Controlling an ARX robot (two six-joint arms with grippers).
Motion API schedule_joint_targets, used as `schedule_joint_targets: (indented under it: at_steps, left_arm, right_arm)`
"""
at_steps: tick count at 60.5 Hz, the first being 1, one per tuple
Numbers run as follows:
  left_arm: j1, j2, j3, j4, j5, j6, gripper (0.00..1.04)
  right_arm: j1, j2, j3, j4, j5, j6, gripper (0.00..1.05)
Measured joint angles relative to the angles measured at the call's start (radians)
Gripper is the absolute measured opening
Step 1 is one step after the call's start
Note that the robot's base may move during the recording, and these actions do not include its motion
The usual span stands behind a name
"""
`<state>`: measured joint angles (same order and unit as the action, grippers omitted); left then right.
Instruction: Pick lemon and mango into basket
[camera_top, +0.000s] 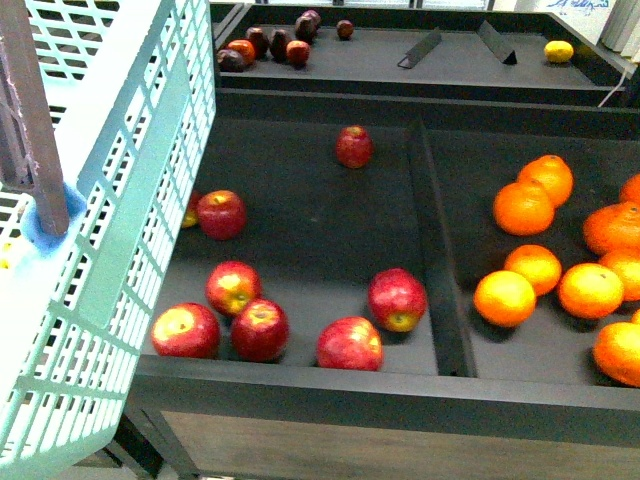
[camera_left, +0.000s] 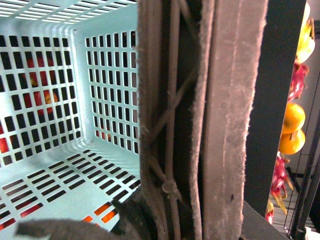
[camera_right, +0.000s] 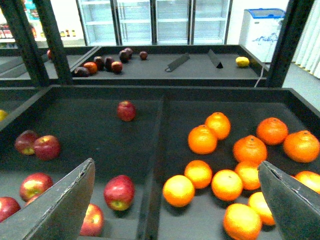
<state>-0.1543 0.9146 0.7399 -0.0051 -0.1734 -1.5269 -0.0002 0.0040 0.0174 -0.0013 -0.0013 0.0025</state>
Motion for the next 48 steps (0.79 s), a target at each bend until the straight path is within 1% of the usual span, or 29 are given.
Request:
schedule_joint_targets:
  at_steps: [48]
  left_arm:
    - [0.000,0.000,0.000,-0.001,0.000,0.000,0.16]
  right_arm:
    - [0.000,0.000,0.000,0.000,0.002,0.000,0.96]
